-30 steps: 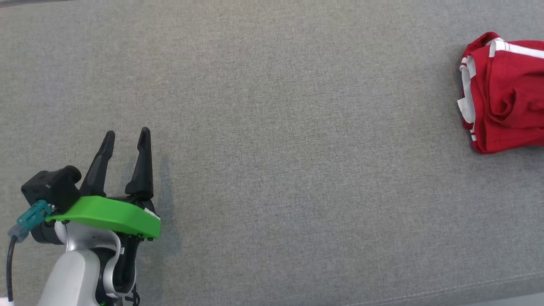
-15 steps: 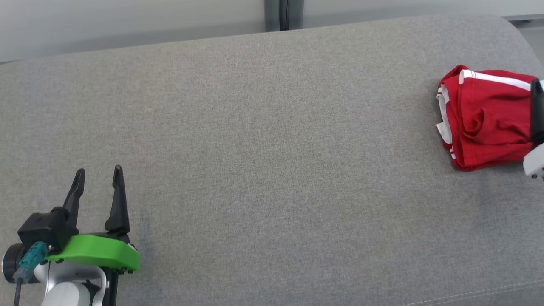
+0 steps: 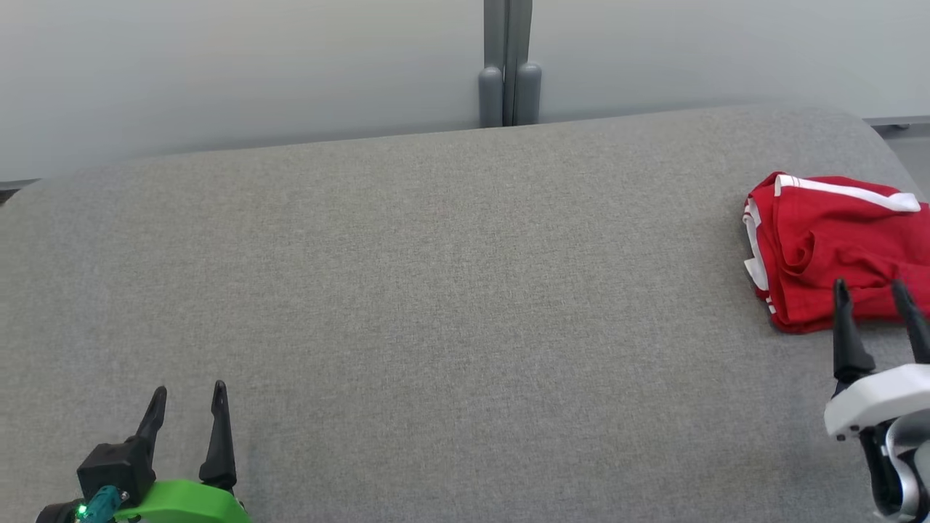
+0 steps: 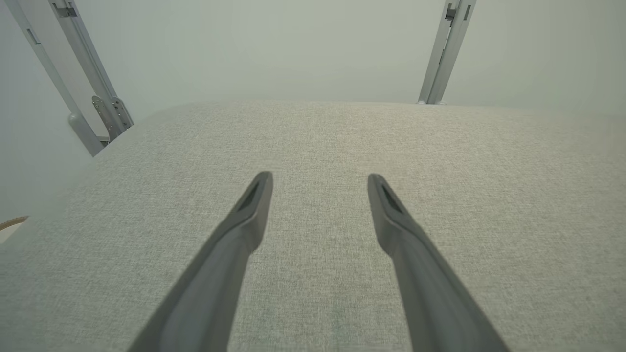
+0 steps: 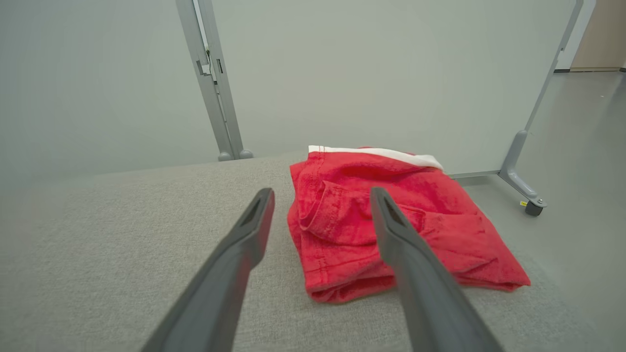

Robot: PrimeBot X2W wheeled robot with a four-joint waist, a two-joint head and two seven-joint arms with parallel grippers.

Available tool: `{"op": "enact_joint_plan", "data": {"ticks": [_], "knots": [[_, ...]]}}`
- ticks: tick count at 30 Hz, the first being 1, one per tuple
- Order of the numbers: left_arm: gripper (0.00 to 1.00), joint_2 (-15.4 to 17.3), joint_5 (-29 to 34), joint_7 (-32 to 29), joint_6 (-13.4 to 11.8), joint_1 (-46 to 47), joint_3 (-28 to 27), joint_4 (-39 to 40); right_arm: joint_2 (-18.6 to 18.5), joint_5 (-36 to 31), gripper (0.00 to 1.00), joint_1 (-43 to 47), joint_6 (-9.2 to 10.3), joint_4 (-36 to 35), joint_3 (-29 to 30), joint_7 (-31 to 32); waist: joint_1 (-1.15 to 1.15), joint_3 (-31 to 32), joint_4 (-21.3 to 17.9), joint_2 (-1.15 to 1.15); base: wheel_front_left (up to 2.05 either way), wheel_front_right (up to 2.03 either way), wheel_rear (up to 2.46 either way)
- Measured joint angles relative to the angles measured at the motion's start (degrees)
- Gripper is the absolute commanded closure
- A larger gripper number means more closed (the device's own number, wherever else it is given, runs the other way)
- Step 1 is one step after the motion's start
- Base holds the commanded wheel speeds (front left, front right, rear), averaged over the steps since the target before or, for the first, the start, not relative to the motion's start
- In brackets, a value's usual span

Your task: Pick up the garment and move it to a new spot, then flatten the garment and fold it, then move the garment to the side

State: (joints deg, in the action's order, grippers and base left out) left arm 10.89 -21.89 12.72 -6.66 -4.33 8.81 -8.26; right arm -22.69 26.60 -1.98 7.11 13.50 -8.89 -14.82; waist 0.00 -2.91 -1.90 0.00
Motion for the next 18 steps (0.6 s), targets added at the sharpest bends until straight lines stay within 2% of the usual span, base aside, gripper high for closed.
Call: {"op": "enact_joint_plan", "data": {"ticks": [6,15,16,18], "knots": [[0.0,-0.3,1.1,0.5,0.0,-0.6,0.0,-0.5,2.0,-3.0,0.0,4.4,0.04,0.0,-2.2,0.3,0.0,2.7,1.4,0.0,0.0,0.0,0.0],[0.0,-0.7,2.0,1.0,0.0,-1.6,-0.3,-0.8,3.5,-6.3,0.0,5.0,0.04,-0.7,-3.3,0.2,0.0,4.3,3.5,0.0,0.0,0.0,0.0],[1.0,-0.9,2.1,1.0,0.0,-1.6,-0.3,-0.9,3.9,-6.5,1.0,5.1,0.03,-0.7,-3.3,0.2,0.0,4.4,3.7,0.0,0.0,0.0,0.0],[1.0,-1.4,2.1,0.9,0.0,-1.9,0.1,-2.2,5.0,-6.5,1.0,5.3,0.01,0.4,-3.7,0.3,0.0,4.4,3.7,0.0,0.0,0.0,0.0]]}}
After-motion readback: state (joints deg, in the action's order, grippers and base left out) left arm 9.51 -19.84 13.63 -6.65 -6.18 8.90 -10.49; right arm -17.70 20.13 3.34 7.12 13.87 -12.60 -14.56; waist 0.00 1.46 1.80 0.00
